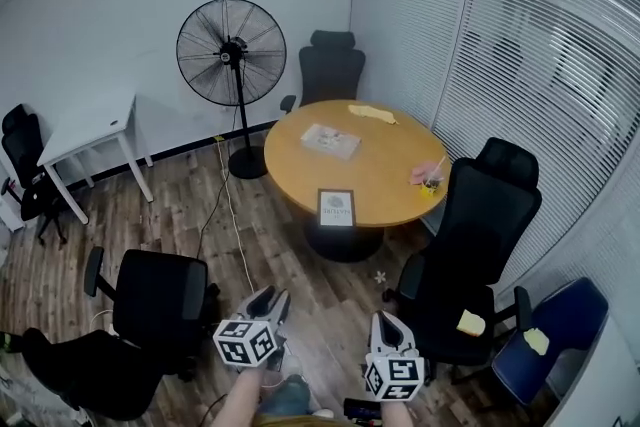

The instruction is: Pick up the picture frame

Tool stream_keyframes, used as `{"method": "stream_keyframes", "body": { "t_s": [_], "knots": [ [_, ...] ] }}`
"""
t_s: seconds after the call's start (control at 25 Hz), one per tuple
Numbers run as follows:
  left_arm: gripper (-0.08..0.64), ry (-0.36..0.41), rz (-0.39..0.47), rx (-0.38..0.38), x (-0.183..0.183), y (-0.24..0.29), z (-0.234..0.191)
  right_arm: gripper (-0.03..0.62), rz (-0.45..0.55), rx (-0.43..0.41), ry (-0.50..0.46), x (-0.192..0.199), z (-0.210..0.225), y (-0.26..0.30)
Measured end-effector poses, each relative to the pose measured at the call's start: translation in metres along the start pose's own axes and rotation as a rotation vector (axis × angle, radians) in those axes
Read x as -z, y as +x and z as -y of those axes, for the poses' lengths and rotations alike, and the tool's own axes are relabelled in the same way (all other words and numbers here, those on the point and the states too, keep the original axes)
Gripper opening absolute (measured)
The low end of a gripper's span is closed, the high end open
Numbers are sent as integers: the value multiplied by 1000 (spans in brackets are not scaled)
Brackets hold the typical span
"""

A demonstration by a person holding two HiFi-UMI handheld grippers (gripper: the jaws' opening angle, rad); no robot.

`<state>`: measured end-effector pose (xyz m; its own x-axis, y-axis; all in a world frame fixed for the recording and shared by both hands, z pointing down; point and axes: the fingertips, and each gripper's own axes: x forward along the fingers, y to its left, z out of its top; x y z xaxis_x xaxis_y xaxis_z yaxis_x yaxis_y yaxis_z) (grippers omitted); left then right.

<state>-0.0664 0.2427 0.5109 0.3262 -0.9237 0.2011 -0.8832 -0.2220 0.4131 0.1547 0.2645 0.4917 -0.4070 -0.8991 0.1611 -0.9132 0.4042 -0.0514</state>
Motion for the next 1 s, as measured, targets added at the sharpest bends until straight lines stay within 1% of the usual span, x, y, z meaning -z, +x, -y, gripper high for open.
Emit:
{"method": "stream_keyframes", "body": {
  "t_s": [0.2,0.4,0.6,0.72,0.88,1.0],
  "knots": [
    [155,-7,-15,10,4,25,-4,12,-27,13,11,10,13,17],
    [155,-14,-38,29,0,74,-21,12,-46,33,15,17,27,63],
    [153,-42,-74,47,-11,154,-51,12,-98,61,18,23,57,137],
    [153,-40,-99,60,-31,210,-76,12,-111,74,12,14,69,195],
    [153,-58,-139,107,-50,284,-99,12,-122,127,19,2,91,260],
    [153,-75,-163,146,-59,326,-112,12,-138,160,22,0,101,298]
  ]
}}
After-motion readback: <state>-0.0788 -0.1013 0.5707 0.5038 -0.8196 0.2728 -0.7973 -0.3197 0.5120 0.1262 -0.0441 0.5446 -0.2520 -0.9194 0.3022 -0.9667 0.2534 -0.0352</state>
